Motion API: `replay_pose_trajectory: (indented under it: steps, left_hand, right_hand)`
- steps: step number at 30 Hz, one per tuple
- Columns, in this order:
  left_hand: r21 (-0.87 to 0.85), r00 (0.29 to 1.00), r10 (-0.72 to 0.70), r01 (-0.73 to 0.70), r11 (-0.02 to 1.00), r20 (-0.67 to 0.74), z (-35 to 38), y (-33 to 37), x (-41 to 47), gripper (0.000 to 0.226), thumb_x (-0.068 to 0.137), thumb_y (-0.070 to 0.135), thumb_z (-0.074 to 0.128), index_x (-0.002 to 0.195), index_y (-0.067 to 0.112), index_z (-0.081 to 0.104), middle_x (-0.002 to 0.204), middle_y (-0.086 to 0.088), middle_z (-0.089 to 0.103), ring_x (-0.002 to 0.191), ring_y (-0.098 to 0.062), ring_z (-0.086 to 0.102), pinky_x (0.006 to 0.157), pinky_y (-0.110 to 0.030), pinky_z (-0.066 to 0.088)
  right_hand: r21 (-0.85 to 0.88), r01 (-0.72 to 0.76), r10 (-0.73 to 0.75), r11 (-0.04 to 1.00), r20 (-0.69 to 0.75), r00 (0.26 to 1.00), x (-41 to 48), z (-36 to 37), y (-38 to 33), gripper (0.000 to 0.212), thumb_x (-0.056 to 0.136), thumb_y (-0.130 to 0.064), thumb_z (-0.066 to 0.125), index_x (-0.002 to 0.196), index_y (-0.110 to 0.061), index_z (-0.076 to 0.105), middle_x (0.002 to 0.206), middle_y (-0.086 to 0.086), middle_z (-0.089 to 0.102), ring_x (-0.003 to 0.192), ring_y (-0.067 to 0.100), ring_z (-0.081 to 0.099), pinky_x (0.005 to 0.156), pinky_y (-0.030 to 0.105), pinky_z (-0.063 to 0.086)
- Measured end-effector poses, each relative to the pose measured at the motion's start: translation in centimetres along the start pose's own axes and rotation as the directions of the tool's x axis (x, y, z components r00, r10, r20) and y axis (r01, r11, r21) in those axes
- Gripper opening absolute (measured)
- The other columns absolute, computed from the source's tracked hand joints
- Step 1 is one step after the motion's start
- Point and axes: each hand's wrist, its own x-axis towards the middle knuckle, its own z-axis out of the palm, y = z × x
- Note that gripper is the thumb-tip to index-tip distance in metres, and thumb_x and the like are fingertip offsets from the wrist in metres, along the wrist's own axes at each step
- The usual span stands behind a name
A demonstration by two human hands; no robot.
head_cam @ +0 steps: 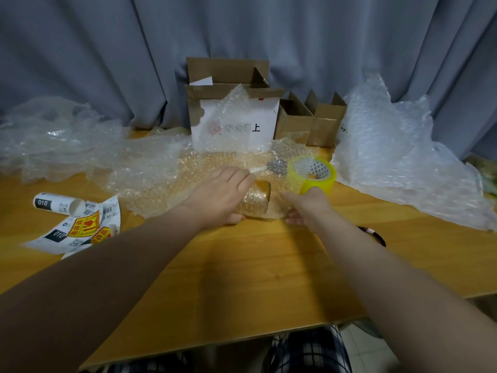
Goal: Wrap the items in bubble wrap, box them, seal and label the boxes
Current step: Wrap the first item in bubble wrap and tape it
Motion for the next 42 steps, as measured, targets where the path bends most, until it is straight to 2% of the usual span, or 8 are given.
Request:
replay_pose_trajectory:
  steps: [5, 9, 13, 20, 29, 33, 37, 42]
  left_hand:
    - [-0.016, 1.0, -0.006, 0.006, 1.0, -0.014, -0.4, -0.2, -0.5, 0.088, 0.082, 0.054, 0.059, 0.146, 0.007, 0.022, 0.146, -0.01, 0.032, 0.135, -0.025, 0.029, 0.114, -0.035, 0.016]
    - [-0.022, 1.0, -0.013, 0.013, 1.0, 0.004, -0.5, -0.2, 0.2, 0.088, 0.083, 0.056, 0.058, 0.147, 0.011, 0.019, 0.148, -0.007, 0.029, 0.136, -0.023, 0.027, 0.113, -0.035, 0.016]
    - [-0.075, 0.998, -0.054, 0.057, 0.996, 0.036, -0.8, -0.8, 1.3, 0.087, 0.078, 0.058, 0.062, 0.145, 0.017, 0.024, 0.146, -0.003, 0.035, 0.133, -0.022, 0.034, 0.111, -0.038, 0.024]
    - [-0.165, 0.989, -0.118, 0.131, 0.977, 0.086, -0.7, -1.5, 1.9, 0.088, 0.075, 0.057, 0.064, 0.144, 0.02, 0.025, 0.143, -0.002, 0.04, 0.128, -0.025, 0.039, 0.108, -0.043, 0.029]
    - [-0.27, 0.977, -0.198, 0.212, 0.939, 0.08, -0.3, -1.6, 1.7, 0.095, 0.07, 0.073, 0.058, 0.145, 0.024, 0.025, 0.144, 0.005, 0.037, 0.127, -0.024, 0.038, 0.1, -0.041, 0.039]
    - [-0.247, 0.973, -0.224, 0.233, 0.941, 0.063, -0.1, -1.0, 1.6, 0.096, 0.072, 0.07, 0.059, 0.147, 0.026, 0.02, 0.146, 0.006, 0.034, 0.128, -0.024, 0.034, 0.1, -0.042, 0.037]
    - [-0.164, 0.985, -0.158, 0.167, 0.972, 0.065, -0.5, -0.9, 1.2, 0.09, 0.075, 0.074, 0.05, 0.147, 0.031, 0.017, 0.144, 0.002, 0.035, 0.128, -0.026, 0.033, 0.102, -0.048, 0.031]
    - [-0.091, 0.996, 0.039, -0.032, 0.995, 0.076, -2.0, -0.1, 1.7, 0.078, 0.073, 0.064, 0.062, 0.131, 0.024, 0.03, 0.126, 0.0, 0.051, 0.114, -0.022, 0.046, 0.1, -0.044, 0.03]
  right_hand:
    - [-0.066, 0.007, -0.01, 0.998, -0.048, 0.999, 0.8, 0.8, 0.4, 0.035, 0.085, -0.017, 0.072, 0.065, -0.005, 0.046, 0.066, 0.016, 0.052, 0.049, 0.026, 0.052, 0.048, 0.034, 0.049]
    - [-0.005, 0.072, -0.072, 0.997, -0.038, 0.997, 0.9, 0.7, 0.3, 0.028, 0.088, -0.009, 0.067, 0.068, -0.007, 0.048, 0.081, 0.019, 0.056, 0.074, 0.032, 0.061, 0.058, 0.041, 0.058]
    - [-0.076, 0.182, -0.185, 0.98, -0.042, 0.982, 0.5, 0.3, -0.7, 0.026, 0.09, -0.007, 0.063, 0.068, -0.004, 0.051, 0.065, 0.014, 0.054, 0.052, 0.025, 0.054, 0.055, 0.036, 0.054]
    - [-0.013, 0.262, -0.263, 0.965, -0.016, 0.965, -0.9, 0.7, -3.0, 0.023, 0.09, 0.004, 0.055, 0.068, -0.002, 0.053, 0.056, 0.01, 0.052, 0.046, 0.019, 0.048, 0.043, 0.025, 0.043]
    - [0.015, 0.333, -0.333, 0.943, 0.087, 0.939, -1.6, 1.7, -3.8, 0.025, 0.093, -0.003, 0.056, 0.068, -0.008, 0.051, 0.059, 0.007, 0.053, 0.05, 0.016, 0.047, 0.041, 0.021, 0.043]
    - [-0.076, 0.293, -0.294, 0.953, -0.006, 0.956, -0.4, 1.7, -2.9, 0.022, 0.094, -0.01, 0.051, 0.072, -0.01, 0.054, 0.072, 0.007, 0.057, 0.068, 0.022, 0.052, 0.059, 0.03, 0.042]
    - [-0.042, 0.15, -0.151, 0.988, -0.029, 0.988, 0.4, 2.4, -1.3, 0.024, 0.098, -0.019, 0.044, 0.105, -0.002, 0.059, 0.097, 0.018, 0.062, 0.084, 0.028, 0.058, 0.064, 0.031, 0.043]
    - [0.004, 0.126, -0.126, 0.992, -0.014, 0.992, 0.0, 2.5, -0.3, 0.025, 0.098, -0.008, 0.033, 0.078, -0.007, 0.047, 0.067, 0.014, 0.054, 0.05, 0.023, 0.05, 0.04, 0.026, 0.039]
